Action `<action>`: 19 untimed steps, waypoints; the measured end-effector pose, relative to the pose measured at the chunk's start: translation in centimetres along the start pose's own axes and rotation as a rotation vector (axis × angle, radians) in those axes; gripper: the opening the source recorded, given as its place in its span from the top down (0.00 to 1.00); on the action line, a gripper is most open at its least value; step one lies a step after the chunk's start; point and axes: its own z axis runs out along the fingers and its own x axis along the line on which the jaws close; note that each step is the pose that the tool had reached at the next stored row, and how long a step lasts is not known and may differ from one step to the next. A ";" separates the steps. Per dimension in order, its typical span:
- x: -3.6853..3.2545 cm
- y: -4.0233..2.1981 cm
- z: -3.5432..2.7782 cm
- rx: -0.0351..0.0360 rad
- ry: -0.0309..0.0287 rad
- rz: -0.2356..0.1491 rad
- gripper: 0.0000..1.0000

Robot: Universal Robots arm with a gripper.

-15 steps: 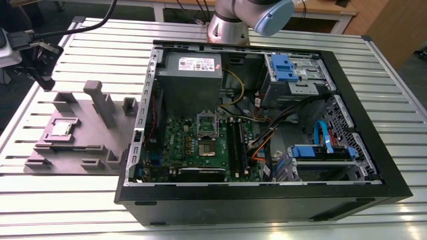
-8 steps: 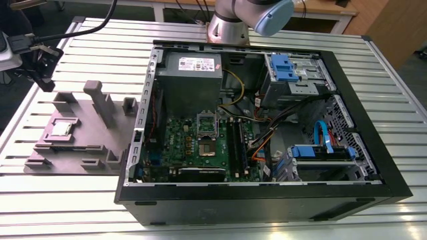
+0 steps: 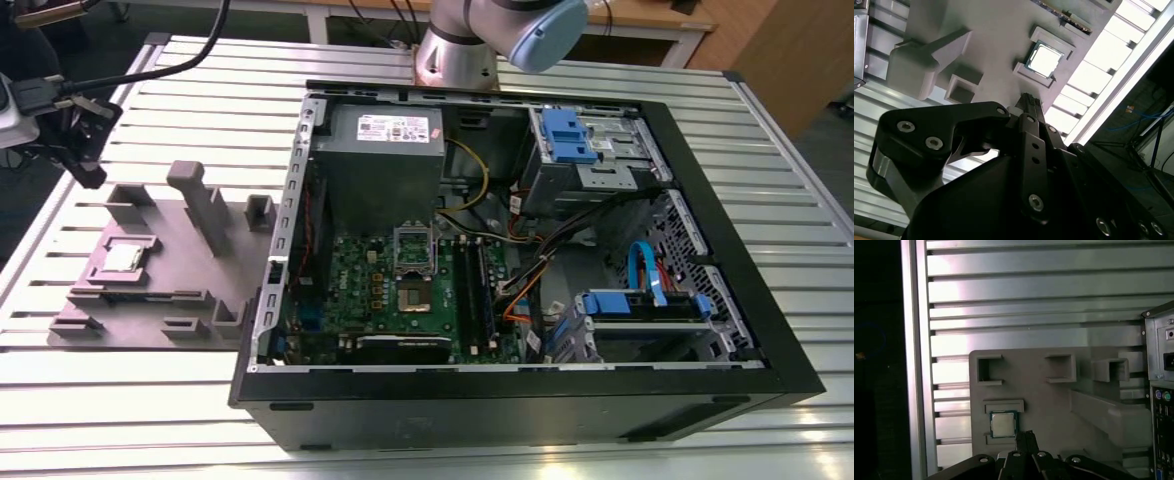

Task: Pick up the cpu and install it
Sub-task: 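Reach for the cpu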

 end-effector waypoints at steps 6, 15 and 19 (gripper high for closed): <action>0.20 -0.10 0.31 0.0002 0.0002 0.000 0.90; 0.31 -0.12 0.48 0.0000 0.0000 0.000 0.90; 0.50 -0.20 0.75 0.0000 0.0001 0.000 0.90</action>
